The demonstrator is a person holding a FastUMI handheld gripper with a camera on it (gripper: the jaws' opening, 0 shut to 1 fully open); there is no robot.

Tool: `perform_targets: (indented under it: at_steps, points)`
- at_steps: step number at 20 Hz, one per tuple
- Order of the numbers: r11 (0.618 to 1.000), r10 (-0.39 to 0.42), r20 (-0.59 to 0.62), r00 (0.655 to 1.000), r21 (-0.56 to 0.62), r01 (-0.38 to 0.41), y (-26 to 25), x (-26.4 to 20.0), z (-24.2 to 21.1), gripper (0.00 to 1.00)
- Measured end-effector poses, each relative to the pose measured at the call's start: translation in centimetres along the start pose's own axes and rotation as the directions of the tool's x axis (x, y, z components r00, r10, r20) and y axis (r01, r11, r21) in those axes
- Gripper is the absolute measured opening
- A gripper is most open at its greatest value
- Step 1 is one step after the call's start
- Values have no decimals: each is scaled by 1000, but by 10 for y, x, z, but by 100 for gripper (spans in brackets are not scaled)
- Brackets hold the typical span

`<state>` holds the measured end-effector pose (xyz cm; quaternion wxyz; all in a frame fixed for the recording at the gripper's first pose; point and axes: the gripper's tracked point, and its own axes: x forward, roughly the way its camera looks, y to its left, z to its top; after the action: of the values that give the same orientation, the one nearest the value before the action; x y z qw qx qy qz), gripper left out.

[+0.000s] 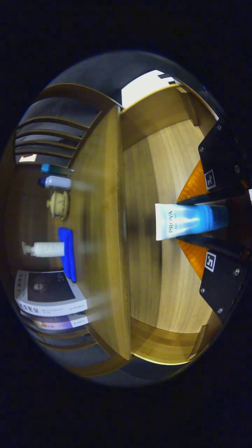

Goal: Pull open the drawer, take out the items inside it, and place them on the countertop above the cabinet.

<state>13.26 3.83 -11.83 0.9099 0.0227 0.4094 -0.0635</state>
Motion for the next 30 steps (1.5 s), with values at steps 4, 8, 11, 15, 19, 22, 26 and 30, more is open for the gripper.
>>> perform_targets:
  at_steps: [4,8,11,15,19,22,26,30]
  points:
    - [1000,-13,93,996,-23,15,-4,-25,24,50]
    - [1000,-11,162,987,1,11,-7,-39,58,49]
    - [1000,-3,192,981,-9,5,-4,-44,85,49]
    - [999,36,214,976,-4,-36,3,-35,120,50]
    - [998,56,225,973,8,-59,4,-18,157,49]
    - [992,100,210,973,54,-114,10,1,170,49]
    - [991,111,181,977,52,-123,6,21,170,51]
    - [986,130,227,965,68,-149,5,26,175,56]
